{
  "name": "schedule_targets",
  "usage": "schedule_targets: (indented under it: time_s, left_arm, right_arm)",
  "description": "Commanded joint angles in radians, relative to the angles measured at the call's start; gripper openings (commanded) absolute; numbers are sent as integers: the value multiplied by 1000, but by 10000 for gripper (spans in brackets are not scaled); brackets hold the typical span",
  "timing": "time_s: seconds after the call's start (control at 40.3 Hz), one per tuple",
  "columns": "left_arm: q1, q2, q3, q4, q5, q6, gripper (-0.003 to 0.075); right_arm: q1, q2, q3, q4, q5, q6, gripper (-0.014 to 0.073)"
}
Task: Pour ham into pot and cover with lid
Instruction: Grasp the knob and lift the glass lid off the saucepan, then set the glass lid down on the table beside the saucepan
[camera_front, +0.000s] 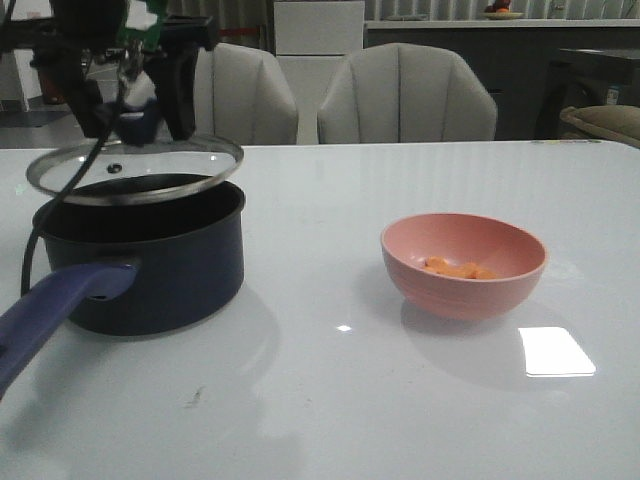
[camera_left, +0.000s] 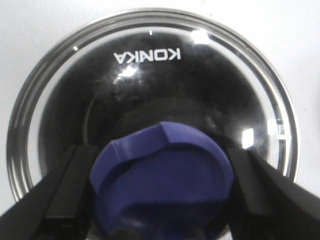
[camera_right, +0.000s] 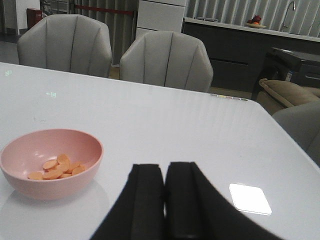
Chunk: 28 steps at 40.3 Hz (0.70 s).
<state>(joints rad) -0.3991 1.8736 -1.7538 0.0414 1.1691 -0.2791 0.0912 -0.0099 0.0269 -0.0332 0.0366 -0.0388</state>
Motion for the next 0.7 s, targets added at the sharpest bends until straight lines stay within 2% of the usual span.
schedule_targets:
  time_s: [0.0,0.099,0.224,0.422,0.671]
  left_arm:
    - [-3,-112,-54,29,-19,28,279]
    - [12,-160,-54,63,-21,45,279]
    - [78,-217,-26,109,-19,60,279]
    - [294,-294,84,68,-48,133,279]
    - [539,-318,323,-99,-218,254,279]
  right_arm:
    - [-5,-21,-5,-15,-78,-1,160]
    - [-5,-21,-5,-15,-78,-1,160]
    - [-5,-21,-5,-15,-78,-1,160]
    - [-5,-21,-5,-15,-78,-1,160]
    - [-5,-21,-5,-15,-78,-1,160]
